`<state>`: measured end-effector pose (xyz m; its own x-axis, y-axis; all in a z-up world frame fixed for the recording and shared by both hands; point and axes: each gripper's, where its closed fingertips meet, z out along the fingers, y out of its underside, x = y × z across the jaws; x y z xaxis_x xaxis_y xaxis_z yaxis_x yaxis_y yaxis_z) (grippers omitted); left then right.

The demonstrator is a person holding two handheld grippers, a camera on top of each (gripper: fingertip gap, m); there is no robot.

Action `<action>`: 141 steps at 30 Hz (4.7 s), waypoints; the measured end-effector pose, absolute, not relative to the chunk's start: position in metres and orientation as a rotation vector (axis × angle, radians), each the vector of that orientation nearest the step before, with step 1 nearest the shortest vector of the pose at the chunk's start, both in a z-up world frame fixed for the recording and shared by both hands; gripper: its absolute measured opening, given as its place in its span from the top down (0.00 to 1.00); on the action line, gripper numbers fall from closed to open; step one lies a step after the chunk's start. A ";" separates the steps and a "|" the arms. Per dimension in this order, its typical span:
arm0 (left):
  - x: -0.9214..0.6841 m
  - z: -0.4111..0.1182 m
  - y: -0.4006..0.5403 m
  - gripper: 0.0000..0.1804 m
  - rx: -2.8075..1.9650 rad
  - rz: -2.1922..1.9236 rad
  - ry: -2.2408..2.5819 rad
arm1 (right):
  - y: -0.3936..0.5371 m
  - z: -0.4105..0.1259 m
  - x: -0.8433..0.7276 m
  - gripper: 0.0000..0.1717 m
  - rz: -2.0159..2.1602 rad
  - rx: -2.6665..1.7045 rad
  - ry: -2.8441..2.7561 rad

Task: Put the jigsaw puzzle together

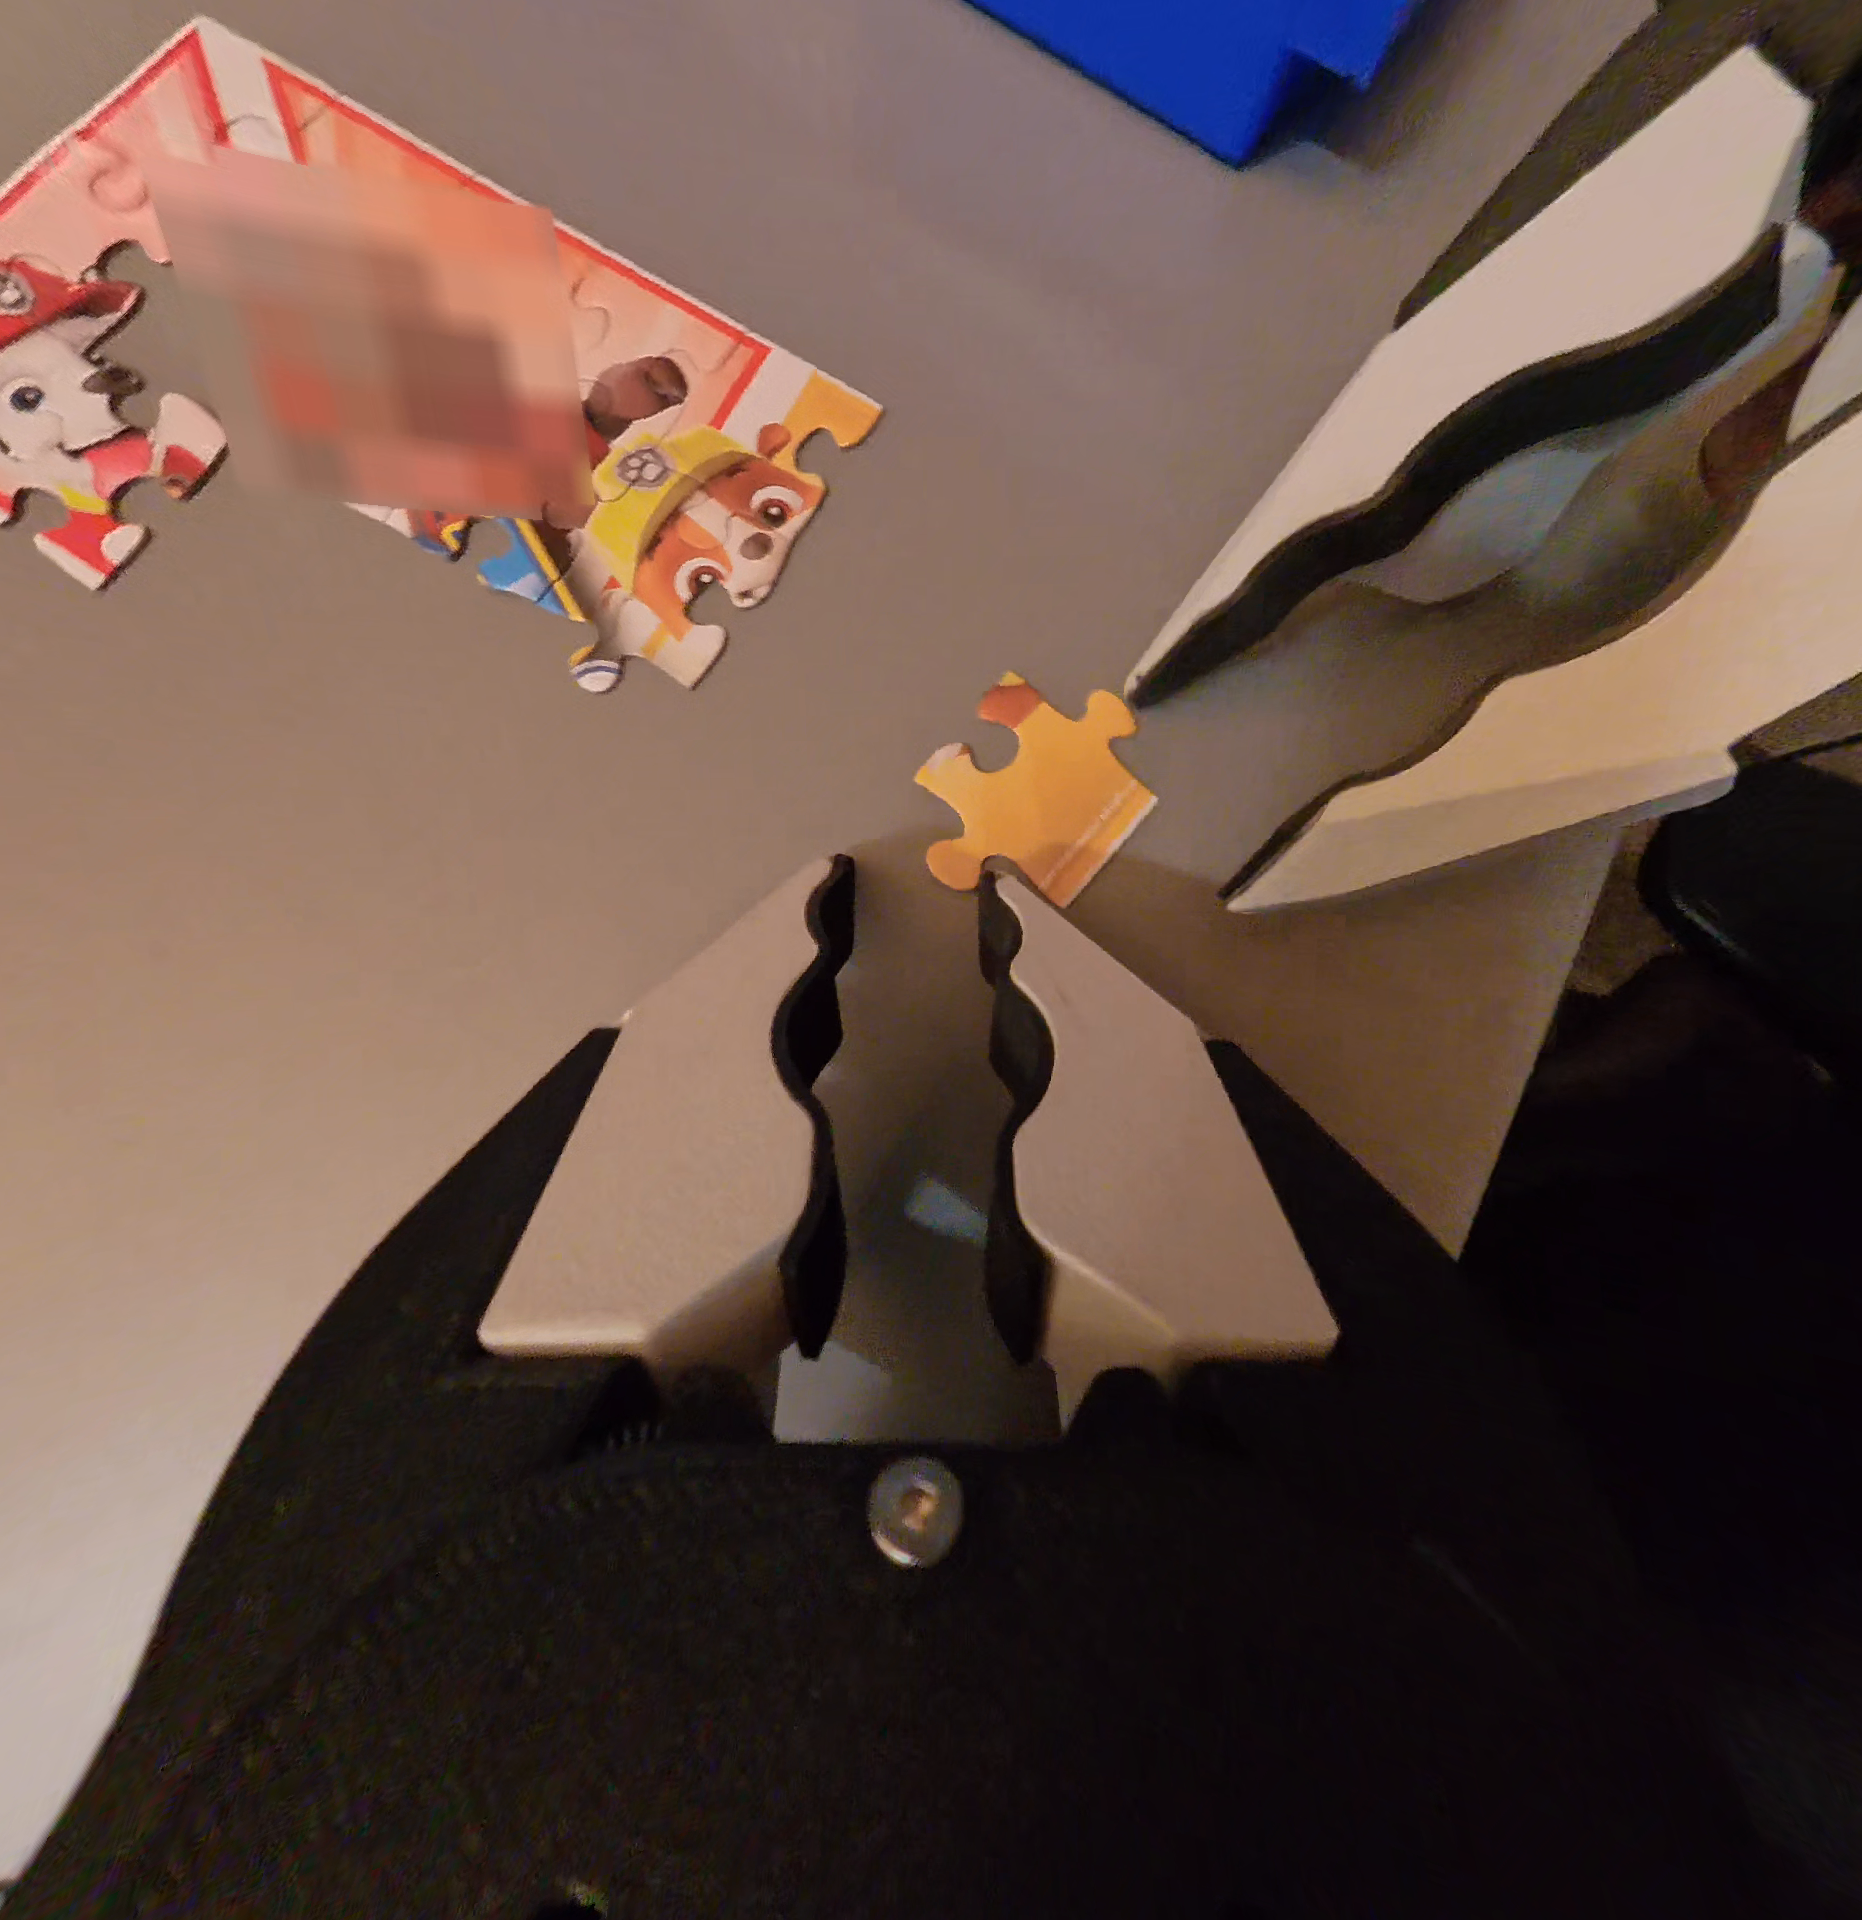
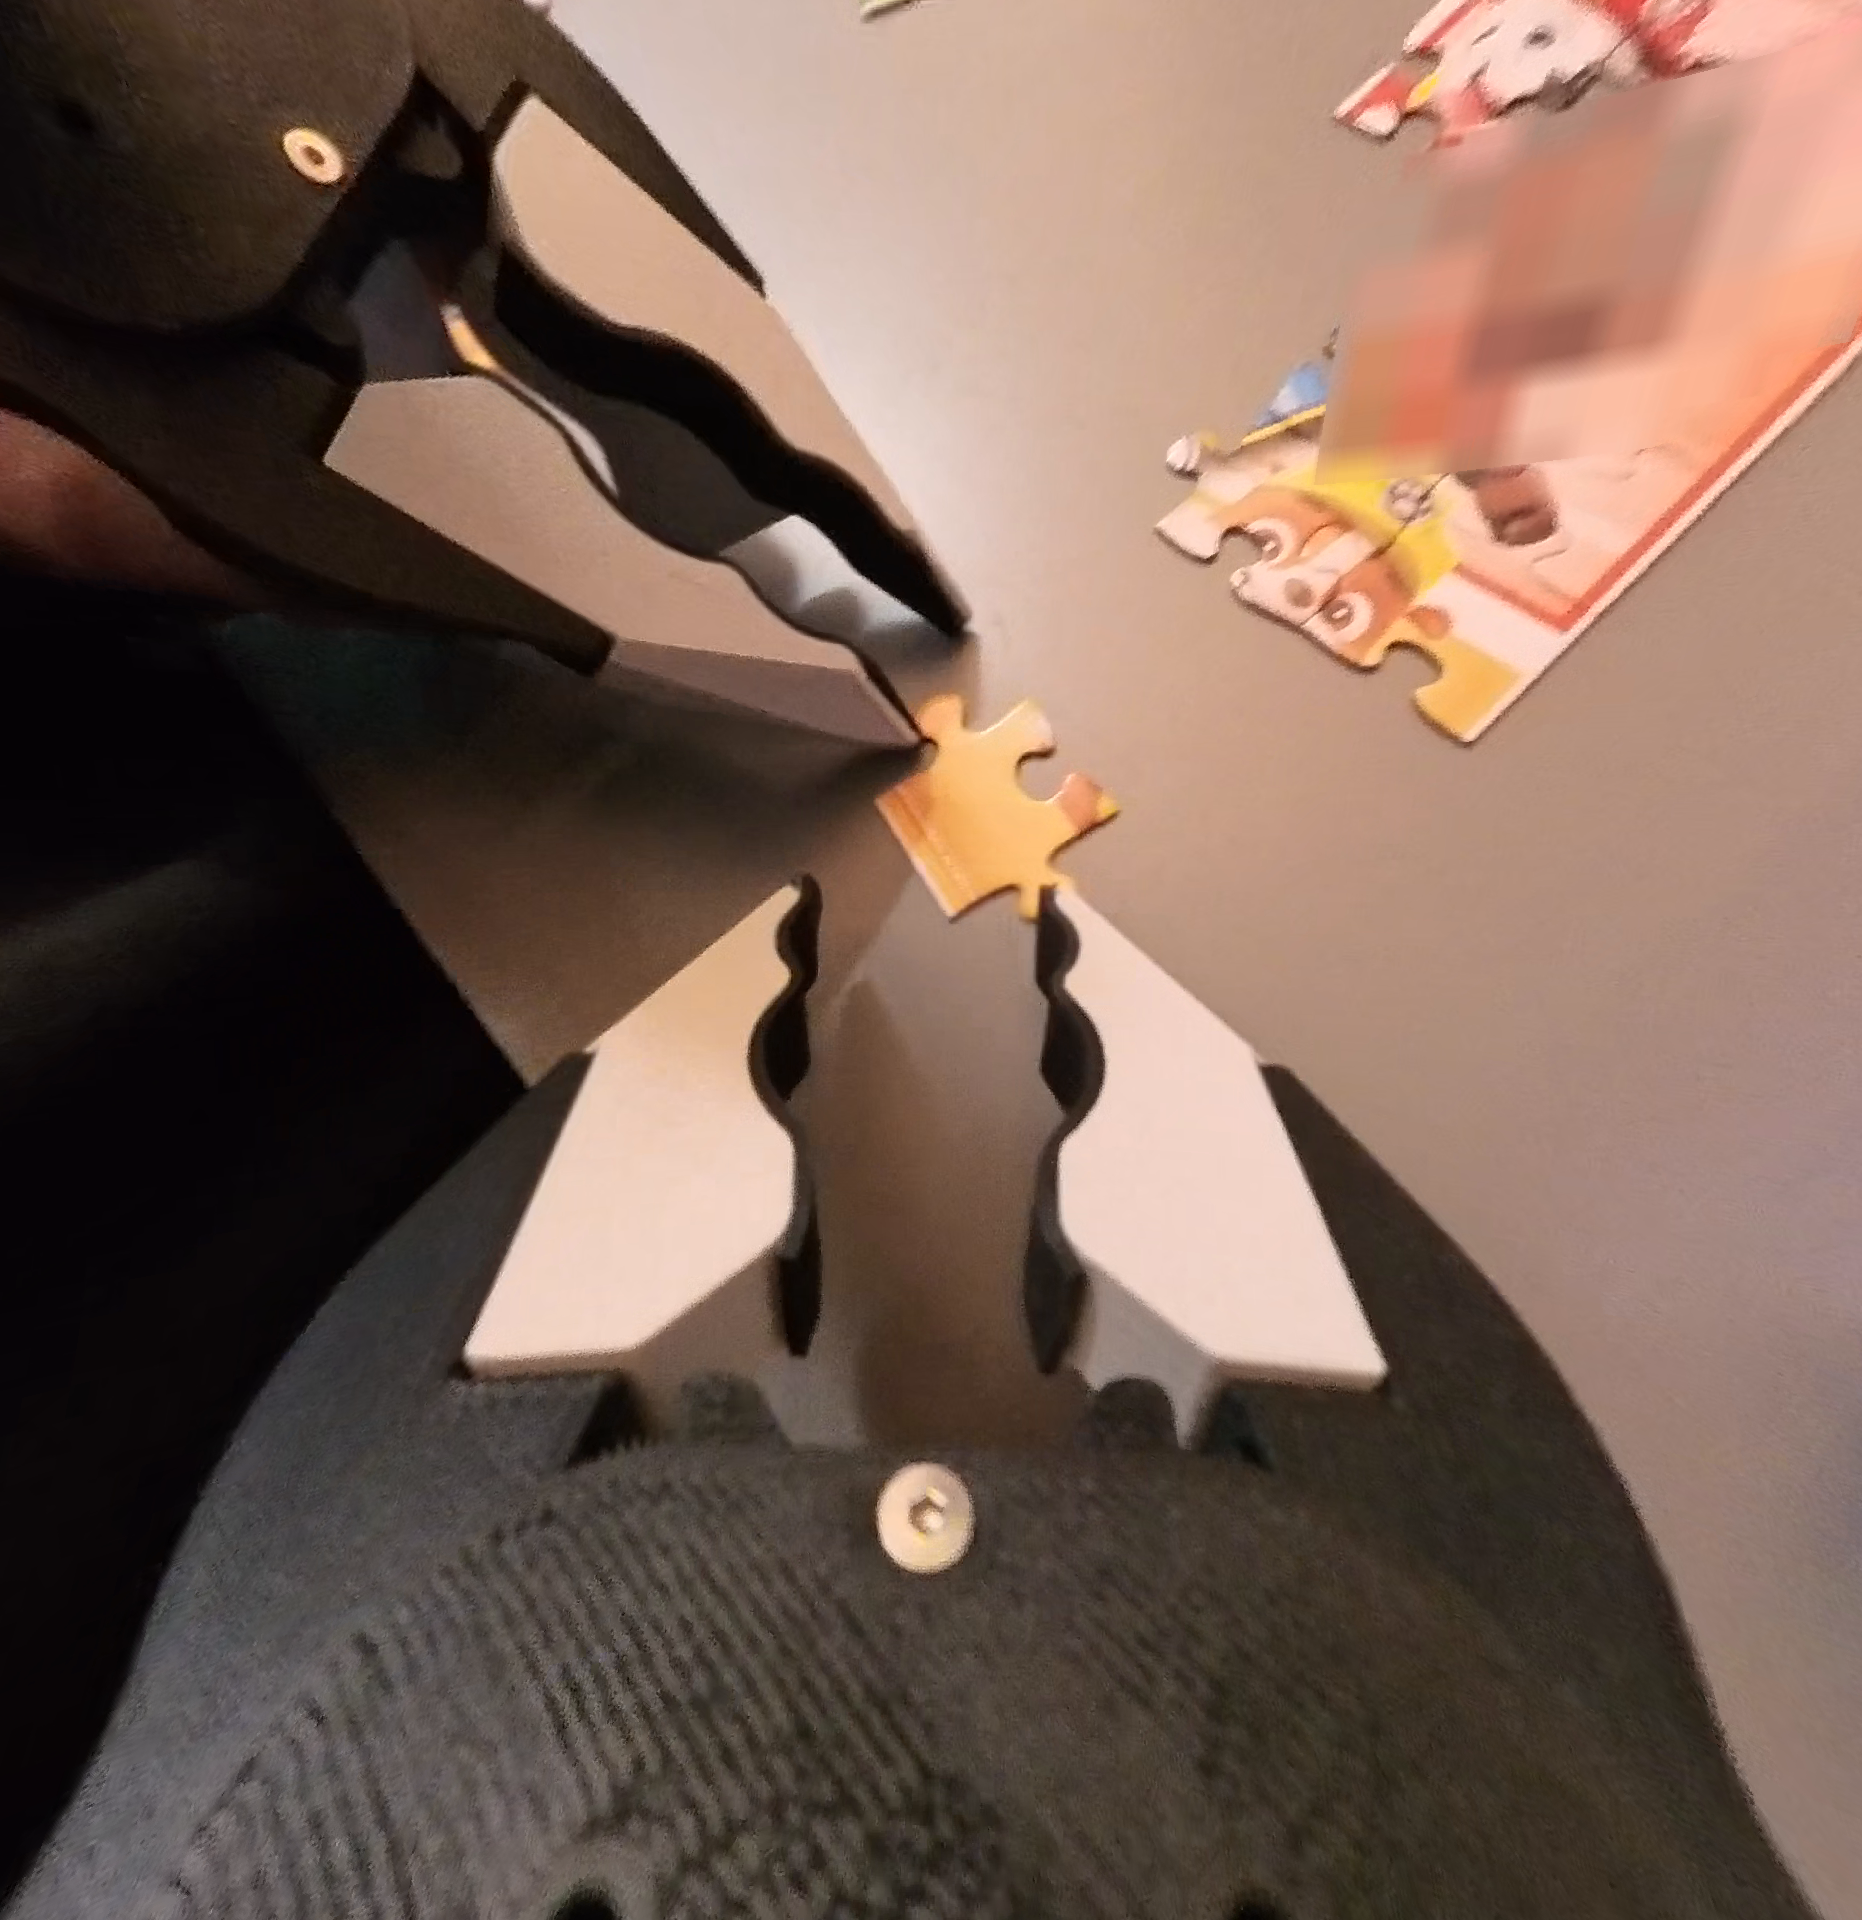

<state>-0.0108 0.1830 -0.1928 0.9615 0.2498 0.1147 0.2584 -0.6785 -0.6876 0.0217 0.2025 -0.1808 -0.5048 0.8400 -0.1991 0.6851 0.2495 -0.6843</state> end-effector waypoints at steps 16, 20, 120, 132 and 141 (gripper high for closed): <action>-0.048 -0.189 0.172 0.92 -2.283 0.070 -0.544 | 0.175 -0.182 0.012 0.76 1.162 -1.365 -2.321; -0.037 -0.176 0.168 0.92 -2.235 -0.064 -0.513 | 0.185 -0.183 0.008 0.77 1.070 -1.331 -2.293; -0.099 -0.075 -0.068 0.95 -1.842 0.278 -0.852 | 0.103 -0.192 -0.003 0.69 0.932 -1.277 -2.293; -0.133 -0.021 -0.141 0.95 -1.658 0.543 -0.971 | 0.046 -0.190 0.004 0.86 1.025 -1.095 -2.540; -0.177 -0.003 -0.174 0.93 -1.555 0.543 -1.005 | -0.003 -0.190 0.022 0.86 0.969 -0.952 -2.697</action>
<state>-0.1773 -0.1745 -0.0033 0.5264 0.8307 0.1811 0.3033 0.0155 -0.9528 0.0223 -0.0030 -0.1902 -0.7947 0.5998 -0.0928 0.5218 0.5971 -0.6092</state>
